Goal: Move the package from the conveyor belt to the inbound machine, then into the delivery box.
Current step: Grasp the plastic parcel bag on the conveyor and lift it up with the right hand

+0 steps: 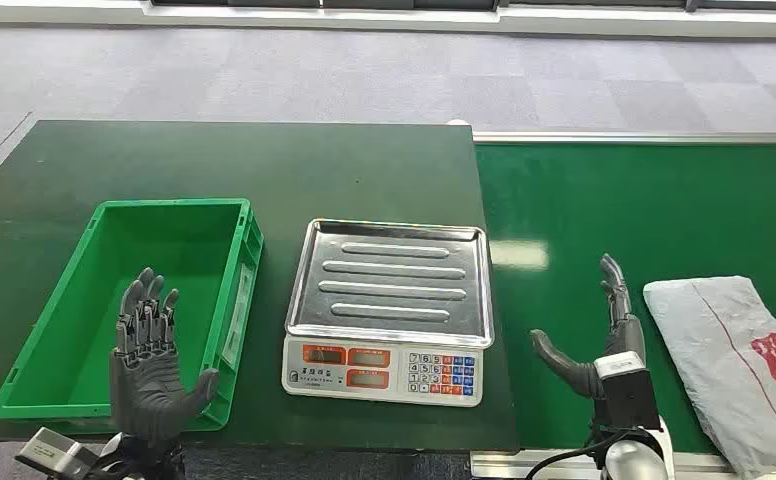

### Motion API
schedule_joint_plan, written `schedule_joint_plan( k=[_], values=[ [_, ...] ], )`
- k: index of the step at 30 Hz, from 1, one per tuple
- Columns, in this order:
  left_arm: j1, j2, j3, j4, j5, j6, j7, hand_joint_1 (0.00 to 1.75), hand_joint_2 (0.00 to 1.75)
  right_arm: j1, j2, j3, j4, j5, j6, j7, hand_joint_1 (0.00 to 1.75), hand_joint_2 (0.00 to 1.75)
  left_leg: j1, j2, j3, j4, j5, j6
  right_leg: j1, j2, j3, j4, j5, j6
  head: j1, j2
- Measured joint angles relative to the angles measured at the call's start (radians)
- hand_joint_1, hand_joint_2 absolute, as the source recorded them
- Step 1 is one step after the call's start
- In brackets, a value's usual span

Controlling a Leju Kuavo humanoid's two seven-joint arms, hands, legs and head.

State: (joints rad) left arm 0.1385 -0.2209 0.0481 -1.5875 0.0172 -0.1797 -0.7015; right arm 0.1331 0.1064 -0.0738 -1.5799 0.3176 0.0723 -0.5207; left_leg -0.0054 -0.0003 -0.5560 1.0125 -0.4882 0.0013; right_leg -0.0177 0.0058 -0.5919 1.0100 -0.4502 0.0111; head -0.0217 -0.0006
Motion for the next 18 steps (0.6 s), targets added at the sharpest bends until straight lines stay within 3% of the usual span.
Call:
schedule_joint_plan(
  k=[5, 9, 14, 18],
  values=[
    [-0.001, 0.0, -0.001, -0.006, 0.0, 0.006, 0.0, 0.0, 1.75, -0.022, -0.004, -0.015, 0.016, 0.001, -0.014, 0.004, 0.0, 1.75, 0.0, 0.0, 0.0, 0.0, 0.0, 0.0, 0.0, 0.0, 0.0, 0.0, 0.0, 0.0, 0.0, 0.0],
    [-0.001, 0.0, -0.012, -0.012, 0.002, 0.026, -0.001, 0.0, 1.75, -0.089, -0.023, -0.038, 0.065, 0.088, -0.112, 0.03, 0.0, 1.75, 0.0, 0.001, 0.0, 0.0, 0.0, 0.0, 0.0, 0.001, 0.0, 0.0, 0.001, 0.0, 0.0, 0.0],
    [-0.002, 0.001, -0.035, -0.021, 0.01, 0.048, -0.002, 0.0, 1.75, -0.255, -0.096, -0.088, 0.221, 0.287, -0.302, 0.119, 0.0, 1.75, -0.001, 0.001, 0.001, 0.0, 0.001, 0.001, -0.001, 0.001, 0.001, 0.0, 0.003, 0.002, 0.0, 0.0],
    [-0.008, 0.003, -0.055, -0.021, 0.026, 0.06, -0.002, 0.0, 1.75, -0.432, -0.197, -0.13, 0.457, 0.435, -0.407, 0.219, 0.0, 1.75, -0.002, 0.001, 0.001, 0.001, 0.002, 0.003, -0.002, 0.001, 0.001, 0.0, 0.004, 0.003, 0.0, 0.0]
  ],
)
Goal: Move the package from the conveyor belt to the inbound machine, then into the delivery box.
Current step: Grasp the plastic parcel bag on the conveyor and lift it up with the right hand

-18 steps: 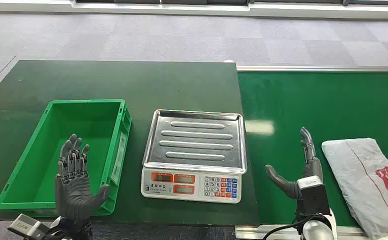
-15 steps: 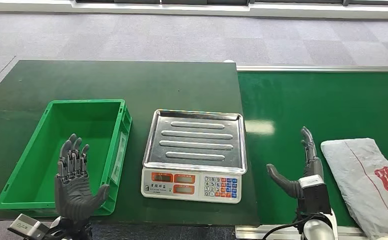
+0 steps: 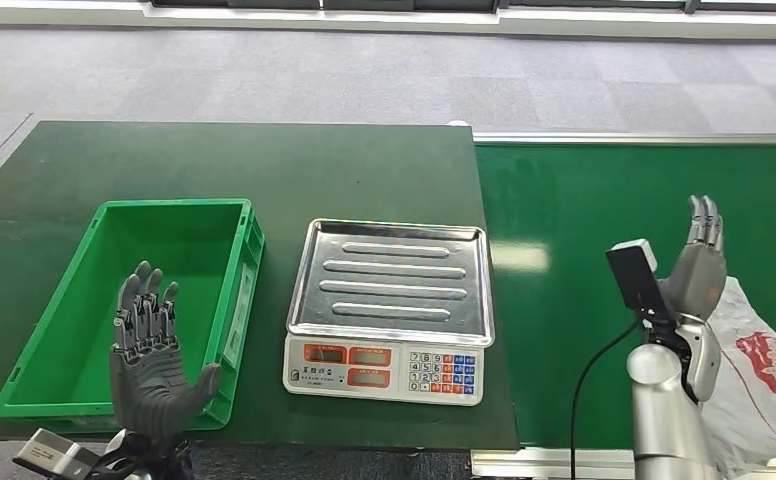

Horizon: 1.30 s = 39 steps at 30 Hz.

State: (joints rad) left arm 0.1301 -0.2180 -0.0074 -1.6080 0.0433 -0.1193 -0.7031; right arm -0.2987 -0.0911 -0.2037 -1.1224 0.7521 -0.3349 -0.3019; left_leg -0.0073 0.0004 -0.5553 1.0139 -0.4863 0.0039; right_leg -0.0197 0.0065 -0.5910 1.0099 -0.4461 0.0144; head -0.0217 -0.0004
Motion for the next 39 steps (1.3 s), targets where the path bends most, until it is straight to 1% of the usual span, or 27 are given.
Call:
schedule_joint_plan(
  k=[3, 5, 6, 7, 9, 10, 12, 14, 17, 22, 26, 32, 36, 39],
  values=[
    [-0.005, 0.003, -0.01, 0.001, 0.004, 0.004, 0.0, 0.0, 1.75, -0.091, -0.058, -0.02, 0.147, 0.026, -0.025, 0.007, 0.0, 1.75, 0.0, -0.001, 0.0, 0.0, 0.0, 0.001, 0.0, -0.001, 0.0, 0.0, 0.0, 0.0, 0.0, 0.0],
    [-0.008, 0.004, -0.017, 0.003, 0.008, 0.005, 0.0, 0.0, 1.75, -0.122, -0.078, -0.025, 0.211, 0.038, -0.03, 0.018, 0.0, 1.75, 0.0, -0.001, 0.0, 0.0, 0.0, 0.0, 0.0, -0.001, 0.0, 0.0, 0.0, 0.0, 0.0, 0.0],
    [-0.01, 0.005, -0.019, 0.005, 0.01, 0.005, 0.0, 0.0, 1.75, -0.137, -0.087, -0.026, 0.242, 0.059, -0.028, 0.047, 0.0, 1.75, 0.0, -0.001, 0.0, 0.0, 0.0, 0.0, 0.0, -0.001, 0.0, 0.0, 0.0, 0.0, 0.0, 0.0],
    [-0.012, 0.005, -0.021, 0.007, 0.013, 0.005, 0.0, 0.0, 1.75, -0.155, -0.098, -0.026, 0.28, 0.092, -0.022, 0.097, 0.0, 1.75, 0.0, -0.001, 0.0, 0.0, 0.0, 0.0, 0.0, -0.001, 0.0, 0.0, 0.0, 0.0, 0.0, 0.0],
    [-0.016, 0.007, -0.026, 0.012, 0.019, 0.005, 0.0, 0.0, 1.75, -0.199, -0.132, -0.026, 0.374, 0.171, 0.024, 0.244, 0.0, 1.75, 0.0, -0.001, -0.001, 0.0, 0.0, 0.0, 0.0, -0.001, -0.001, 0.0, 0.0, 0.0, 0.0, 0.0],
    [-0.02, 0.008, -0.028, 0.015, 0.021, 0.004, 0.0, 0.0, 1.75, -0.222, -0.152, -0.026, 0.426, 0.202, 0.068, 0.318, 0.0, 1.75, 0.0, -0.002, -0.001, 0.0, 0.0, 0.0, 0.0, -0.002, 0.0, 0.0, 0.0, 0.0, 0.0, 0.0],
    [-0.027, 0.011, -0.032, 0.024, 0.025, 0.001, 0.0, 0.0, 1.75, -0.256, -0.191, -0.026, 0.522, 0.236, 0.194, 0.437, 0.0, 1.75, 0.0, -0.003, -0.001, 0.0, 0.0, 0.0, 0.0, -0.003, 0.0, 0.0, 0.0, 0.001, 0.0, 0.0],
    [-0.036, 0.014, -0.04, 0.039, 0.027, -0.005, 0.0, 0.0, 1.75, -0.267, -0.223, -0.026, 0.602, 0.251, 0.317, 0.503, 0.0, 1.75, 0.0, -0.004, -0.001, 0.0, 0.0, 0.001, 0.0, -0.003, 0.0, 0.0, 0.0, 0.001, 0.0, 0.0],
    [-0.058, 0.018, -0.05, 0.073, 0.026, -0.013, 0.001, 0.0, 1.75, -0.258, -0.258, -0.026, 0.698, 0.259, 0.431, 0.534, 0.0, 1.75, 0.0, -0.005, -0.001, 0.001, 0.0, 0.001, 0.0, -0.004, 0.0, 0.0, 0.0, 0.001, 0.0, 0.0],
    [-0.096, 0.019, -0.064, 0.117, 0.019, -0.025, 0.001, 0.0, 1.75, -0.23, -0.295, -0.034, 0.766, 0.268, 0.545, 0.549, 0.0, 1.75, 0.0, -0.005, -0.001, 0.001, 0.0, 0.001, 0.0, -0.004, 0.001, 0.0, -0.001, 0.002, 0.0, 0.0],
    [-0.121, 0.019, -0.071, 0.149, 0.018, -0.026, 0.002, 0.0, 1.75, -0.222, -0.32, -0.042, 0.787, 0.289, 0.592, 0.584, 0.0, 1.75, 0.0, -0.007, 0.001, 0.001, 0.0, 0.001, 0.001, -0.006, 0.003, -0.001, -0.003, 0.003, 0.0, 0.0],
    [-0.137, 0.019, -0.074, 0.181, 0.019, -0.028, 0.001, 0.0, 1.75, -0.209, -0.342, -0.052, 0.797, 0.295, 0.619, 0.586, 0.0, 1.75, 0.0, -0.009, 0.003, 0.001, -0.001, 0.002, 0.001, -0.008, 0.008, -0.002, -0.003, 0.003, 0.0, 0.0],
    [-0.139, 0.019, -0.075, 0.191, 0.02, -0.029, 0.001, 0.0, 1.75, -0.206, -0.346, -0.057, 0.799, 0.295, 0.626, 0.586, 1.75, 1.75, 0.0, -0.01, 0.004, 0.001, -0.001, 0.002, 0.001, -0.009, 0.009, -0.003, -0.003, 0.003, 0.0, 0.0],
    [-0.141, 0.019, -0.075, 0.195, 0.021, -0.034, 0.001, 0.0, 1.75, -0.199, -0.347, -0.064, 0.799, 0.293, 0.617, 0.58, 1.75, 1.75, 0.001, -0.01, 0.005, 0.001, -0.001, 0.003, 0.001, -0.009, 0.01, -0.004, -0.003, 0.004, 0.0, 0.0]
  ],
)
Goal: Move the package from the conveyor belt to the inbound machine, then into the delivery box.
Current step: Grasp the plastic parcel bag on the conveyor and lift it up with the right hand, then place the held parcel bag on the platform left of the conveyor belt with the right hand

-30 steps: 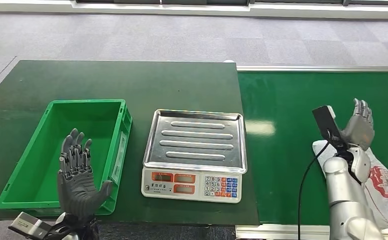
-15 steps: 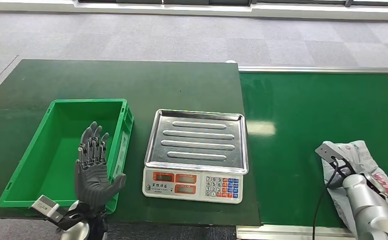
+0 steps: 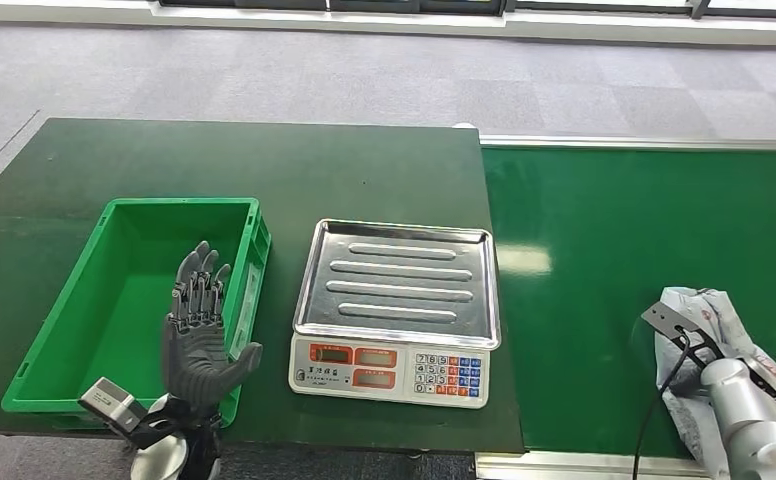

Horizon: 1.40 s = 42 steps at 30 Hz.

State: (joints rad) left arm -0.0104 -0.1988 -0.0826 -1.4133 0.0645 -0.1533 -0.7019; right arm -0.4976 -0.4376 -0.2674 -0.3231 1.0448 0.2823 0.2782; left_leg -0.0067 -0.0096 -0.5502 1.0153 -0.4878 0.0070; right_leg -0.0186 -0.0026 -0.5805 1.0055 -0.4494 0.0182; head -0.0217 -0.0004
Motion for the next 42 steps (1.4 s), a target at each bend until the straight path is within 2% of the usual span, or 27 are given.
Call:
schedule_joint_plan(
  k=[13, 17, 20, 24, 26, 29, 32, 36, 39, 42],
  values=[
    [0.011, -0.006, 0.0, 0.002, 0.003, -0.012, 0.001, 0.0, 1.75, 0.027, -0.002, -0.076, 0.0, -0.016, -0.161, -0.03, 1.75, 1.75, 0.003, -0.001, 0.004, 0.0, -0.002, 0.003, 0.002, -0.001, 0.01, -0.006, 0.0, 0.001, 0.0, 0.0],
    [0.023, -0.008, 0.0, -0.006, 0.006, -0.011, 0.001, 0.0, 1.75, 0.025, 0.007, -0.11, -0.005, -0.032, -0.259, -0.095, 1.75, 1.75, 0.002, -0.003, 0.002, 0.0, -0.002, 0.003, 0.002, -0.003, 0.01, -0.006, 0.001, 0.002, 0.0, 0.0],
    [0.038, -0.008, 0.001, -0.023, 0.01, -0.003, 0.0, 0.0, 1.75, 0.022, 0.027, -0.143, -0.023, -0.082, -0.374, -0.218, 1.75, 1.75, 0.001, -0.002, -0.006, 0.0, -0.002, 0.003, 0.0, -0.002, 0.008, -0.006, 0.001, 0.002, 0.0, 0.0],
    [0.056, -0.014, 0.002, -0.053, 0.014, 0.014, -0.001, 0.0, 1.75, -0.012, 0.102, -0.187, -0.136, -0.214, -0.62, -0.535, 1.75, 1.75, 0.0, 0.005, -0.012, 0.0, -0.001, 0.003, -0.001, 0.005, -0.001, -0.002, 0.002, 0.003, 0.0, 0.0],
    [0.056, -0.021, 0.002, -0.059, 0.016, 0.019, -0.001, 0.0, 1.75, -0.035, 0.157, -0.192, -0.242, -0.292, -0.689, -0.652, 1.75, 1.75, 0.0, 0.006, -0.008, 0.0, 0.0, 0.001, -0.001, 0.006, -0.003, -0.001, 0.003, 0.003, 0.0, 0.0],
    [0.046, -0.026, 0.0, -0.058, 0.016, 0.026, -0.001, 0.0, 1.75, -0.059, 0.242, -0.165, -0.412, -0.372, -0.703, -0.741, 1.75, 1.75, 0.001, 0.005, -0.005, -0.001, 0.003, -0.001, 0.0, 0.005, -0.004, 0.001, 0.003, 0.002, 0.0, 0.0],
    [0.024, -0.028, -0.002, -0.054, 0.015, 0.028, -0.001, 0.0, 1.75, -0.089, 0.318, -0.072, -0.541, -0.409, -0.683, -0.777, 1.75, 1.75, 0.001, 0.007, -0.006, -0.002, 0.003, -0.002, 0.0, 0.007, -0.007, 0.003, 0.004, 0.001, 0.0, 0.0],
    [-0.004, -0.028, -0.004, -0.048, 0.015, 0.026, -0.001, 0.0, 1.75, -0.14, 0.393, 0.094, -0.621, -0.41, -0.611, -0.766, 1.75, 1.75, 0.001, 0.012, -0.005, -0.002, 0.004, -0.004, 0.001, 0.011, -0.01, 0.004, 0.005, -0.002, 0.0, 0.0],
    [-0.01, -0.028, -0.005, -0.045, 0.014, 0.023, -0.001, 0.0, 1.75, -0.157, 0.424, 0.164, -0.646, -0.414, -0.592, -0.761, 1.75, 1.75, 0.001, 0.005, -0.007, -0.002, 0.007, -0.005, 0.001, 0.005, -0.01, 0.004, 0.005, -0.003, 0.0, 0.0],
    [-0.019, -0.027, -0.005, -0.038, 0.011, 0.008, -0.001, 0.0, 1.75, -0.19, 0.446, 0.23, -0.639, -0.383, -0.454, -0.737, 1.75, 1.75, 0.001, 0.004, -0.013, -0.002, 0.008, -0.006, 0.0, 0.005, -0.012, 0.005, 0.007, -0.004, 0.0, 0.0]
  ],
)
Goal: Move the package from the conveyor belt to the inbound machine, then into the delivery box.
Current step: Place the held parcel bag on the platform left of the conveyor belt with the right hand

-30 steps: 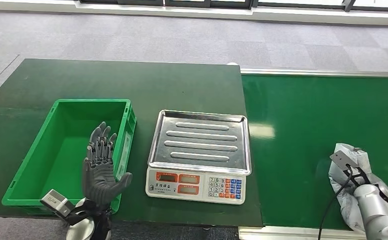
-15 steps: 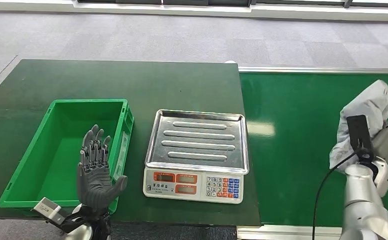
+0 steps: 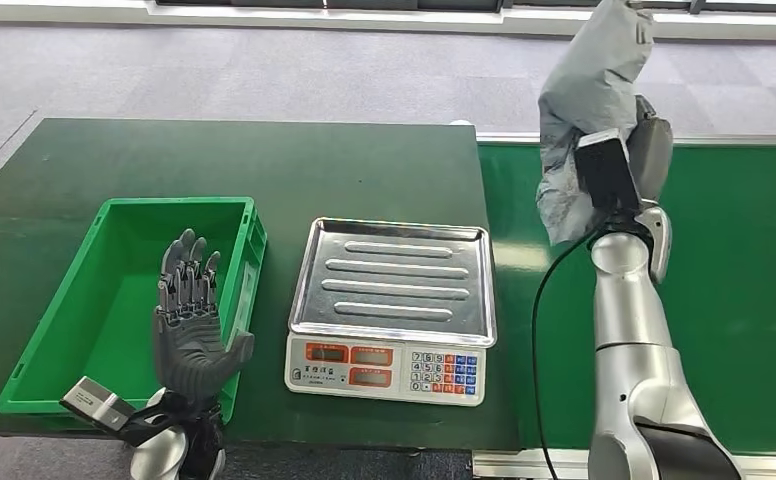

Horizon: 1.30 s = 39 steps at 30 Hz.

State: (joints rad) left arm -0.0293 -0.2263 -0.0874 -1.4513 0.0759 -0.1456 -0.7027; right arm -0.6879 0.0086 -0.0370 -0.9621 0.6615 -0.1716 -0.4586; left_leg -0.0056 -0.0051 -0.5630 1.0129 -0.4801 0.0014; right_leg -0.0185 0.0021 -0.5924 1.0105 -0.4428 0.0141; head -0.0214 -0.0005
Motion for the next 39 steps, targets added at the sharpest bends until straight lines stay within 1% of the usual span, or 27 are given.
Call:
schedule_joint_plan(
  k=[2, 4, 6, 9, 13, 17, 18, 21, 22, 24, 28, 31, 34, 36, 39],
  values=[
    [-0.021, 0.0, 0.0, 0.01, -0.004, -0.01, 0.0, 0.0, 1.75, -0.051, 0.029, 0.082, 0.047, 0.076, 0.113, 0.031, 1.75, 1.75, 0.0, 0.008, -0.004, 0.0, -0.001, 0.0, 0.0, 0.007, -0.003, 0.0, 0.002, -0.002, 0.0, 0.0],
    [-0.049, 0.0, 0.0, 0.021, -0.008, -0.013, 0.0, 0.0, 1.75, -0.105, 0.068, 0.174, 0.117, 0.14, 0.165, 0.055, 1.75, 1.75, 0.0, 0.015, -0.001, 0.0, -0.001, -0.001, 0.0, 0.013, -0.006, 0.0, 0.004, -0.003, 0.0, 0.0],
    [-0.069, 0.0, 0.0, 0.031, -0.01, -0.013, 0.0, 0.0, 1.75, -0.138, 0.105, 0.246, 0.177, 0.164, 0.176, 0.065, 1.75, 1.75, 0.0, 0.011, 0.001, 0.0, 0.002, -0.002, 0.001, 0.01, -0.008, 0.0, 0.005, -0.004, -0.001, 0.0],
    [-0.076, 0.0, 0.0, 0.036, -0.01, -0.001, 0.0, 0.0, 1.75, -0.176, 0.143, 0.309, 0.247, 0.188, 0.2, 0.069, 1.75, 1.75, 0.002, -0.001, -0.004, 0.0, 0.006, -0.004, 0.003, -0.001, -0.009, 0.001, 0.005, -0.004, 0.0, 0.0],
    [-0.07, 0.002, 0.01, 0.019, -0.011, 0.036, 0.0, 0.0, 1.75, -0.215, 0.198, 0.386, 0.346, 0.219, 0.26, 0.099, 1.75, 1.75, 0.003, 0.001, -0.005, 0.0, 0.006, -0.005, 0.003, 0.002, -0.01, 0.001, 0.004, -0.005, 0.0, 0.0],
    [-0.049, 0.007, 0.034, -0.014, -0.006, 0.06, -0.001, 0.0, 1.75, -0.229, 0.24, 0.451, 0.432, 0.235, 0.286, 0.123, 1.75, 1.75, 0.003, -0.001, -0.006, 0.0, 0.005, -0.005, 0.003, 0.0, -0.011, 0.001, 0.004, -0.005, 0.0, 0.0],
    [-0.042, 0.008, 0.042, -0.023, -0.004, 0.063, -0.001, 0.0, 1.75, -0.231, 0.248, 0.463, 0.45, 0.237, 0.287, 0.125, 1.57, 1.75, 0.003, -0.001, -0.006, 0.0, 0.005, -0.005, 0.003, 0.0, -0.011, 0.001, 0.004, -0.005, 0.0, 0.0],
    [-0.025, 0.012, 0.061, -0.043, -0.001, 0.066, -0.001, 0.0, 1.75, -0.235, 0.264, 0.488, 0.488, 0.239, 0.287, 0.125, 0.26, 1.75, 0.003, -0.001, -0.006, 0.0, 0.005, -0.005, 0.003, 0.0, -0.011, 0.001, 0.004, -0.005, 0.0, 0.0],
    [-0.022, 0.013, 0.065, -0.048, -0.001, 0.066, -0.001, 0.0, 1.75, -0.237, 0.268, 0.493, 0.498, 0.239, 0.289, 0.127, 0.0, 1.75, 0.003, -0.001, -0.006, 0.0, 0.005, -0.005, 0.003, 0.0, -0.011, 0.001, 0.004, -0.005, 0.0, 0.0],
    [-0.017, 0.014, 0.071, -0.055, -0.002, 0.068, -0.001, 0.0, 1.75, -0.24, 0.274, 0.501, 0.513, 0.241, 0.298, 0.144, 0.0, 1.75, 0.003, -0.001, -0.006, 0.0, 0.006, -0.005, 0.003, 0.0, -0.011, 0.001, 0.004, -0.005, 0.0, 0.0],
    [-0.007, 0.015, 0.086, -0.069, -0.004, 0.073, -0.001, 0.0, 1.75, -0.243, 0.282, 0.518, 0.537, 0.255, 0.31, 0.202, 0.0, 0.0, 0.003, 0.0, -0.006, 0.0, 0.006, -0.005, 0.003, 0.0, -0.011, 0.001, 0.004, -0.005, 0.0, 0.0],
    [0.003, 0.016, 0.096, -0.083, -0.012, 0.074, -0.001, 0.0, 1.75, -0.243, 0.283, 0.523, 0.55, 0.249, 0.296, 0.201, 0.0, 0.0, 0.003, 0.0, -0.006, 0.0, 0.006, -0.005, 0.003, 0.001, -0.011, 0.001, 0.004, -0.005, 0.0, 0.0],
    [0.008, 0.018, 0.1, -0.09, -0.037, 0.073, -0.001, 0.0, 1.75, -0.24, 0.283, 0.523, 0.554, 0.23, 0.262, 0.165, 0.0, 0.0, 0.003, 0.0, -0.006, 0.0, 0.005, -0.005, 0.003, 0.001, -0.011, 0.001, 0.004, -0.005, 0.0, 0.0],
    [0.008, 0.018, 0.101, -0.093, -0.064, 0.074, 0.0, 0.0, 1.75, -0.238, 0.283, 0.523, 0.554, 0.207, 0.225, 0.123, 0.0, 0.0, 0.003, 0.0, -0.006, 0.0, 0.006, -0.005, 0.003, 0.001, -0.012, 0.001, 0.004, -0.005, 0.0, 0.0],
    [-0.001, 0.018, 0.101, -0.092, -0.113, 0.09, 0.011, 0.0, 1.75, -0.236, 0.287, 0.514, 0.541, 0.136, 0.191, 0.019, 0.0, 0.0, 0.003, 0.0, -0.006, 0.0, 0.006, -0.005, 0.003, 0.001, -0.012, 0.001, 0.004, -0.005, 0.0, 0.0]
  ],
)
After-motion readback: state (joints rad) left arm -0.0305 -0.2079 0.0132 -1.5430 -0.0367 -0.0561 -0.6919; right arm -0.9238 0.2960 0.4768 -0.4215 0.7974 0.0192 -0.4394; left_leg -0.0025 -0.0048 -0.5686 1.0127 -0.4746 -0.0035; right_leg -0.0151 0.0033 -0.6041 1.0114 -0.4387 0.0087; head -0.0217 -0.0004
